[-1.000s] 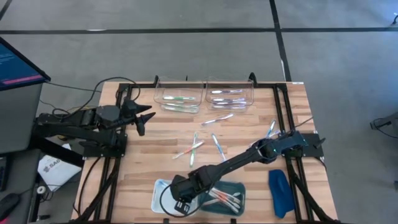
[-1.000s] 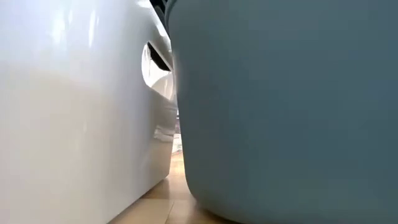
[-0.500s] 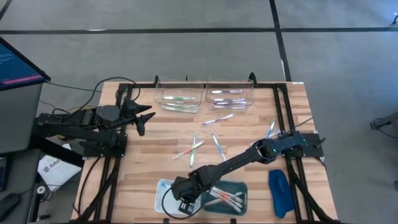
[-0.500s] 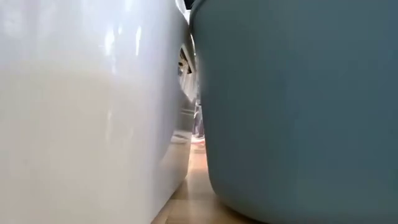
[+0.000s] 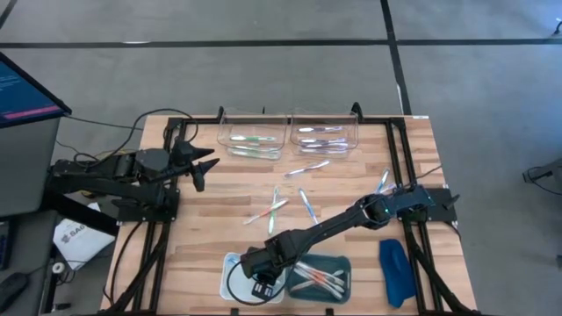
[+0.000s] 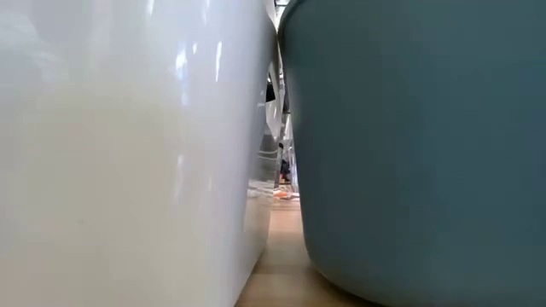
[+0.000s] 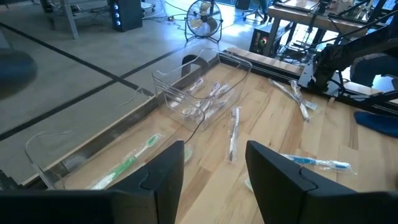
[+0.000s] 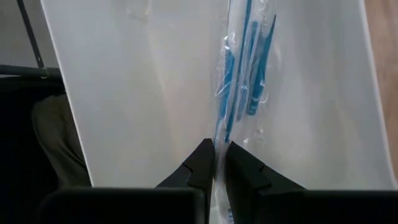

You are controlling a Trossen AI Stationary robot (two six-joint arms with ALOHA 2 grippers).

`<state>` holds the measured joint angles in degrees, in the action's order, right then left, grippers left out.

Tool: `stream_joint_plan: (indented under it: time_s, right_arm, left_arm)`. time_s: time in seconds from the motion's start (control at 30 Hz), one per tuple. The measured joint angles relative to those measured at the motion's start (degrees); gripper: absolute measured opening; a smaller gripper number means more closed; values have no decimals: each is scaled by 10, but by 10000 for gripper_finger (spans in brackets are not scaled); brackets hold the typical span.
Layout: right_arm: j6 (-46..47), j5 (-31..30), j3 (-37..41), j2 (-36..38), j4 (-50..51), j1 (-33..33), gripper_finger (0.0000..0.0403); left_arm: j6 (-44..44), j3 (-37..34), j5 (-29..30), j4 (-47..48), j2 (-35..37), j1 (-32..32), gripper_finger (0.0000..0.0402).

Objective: Pick & Place Toothbrushes
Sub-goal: Put the blue toothbrush into the white bin

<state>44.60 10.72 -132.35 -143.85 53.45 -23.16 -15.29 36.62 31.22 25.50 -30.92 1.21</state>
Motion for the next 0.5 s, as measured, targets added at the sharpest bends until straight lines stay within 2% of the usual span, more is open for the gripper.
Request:
stream_joint_plan:
  time_s: [0.2,0.5]
  right_arm:
    - [-5,0,0,0,-3,0,50]
    - [-17,-1,0,0,-23,1,123]
  left_arm:
    - [0,0,0,0,0,0,168]
    - [0,0,0,0,0,0,168]
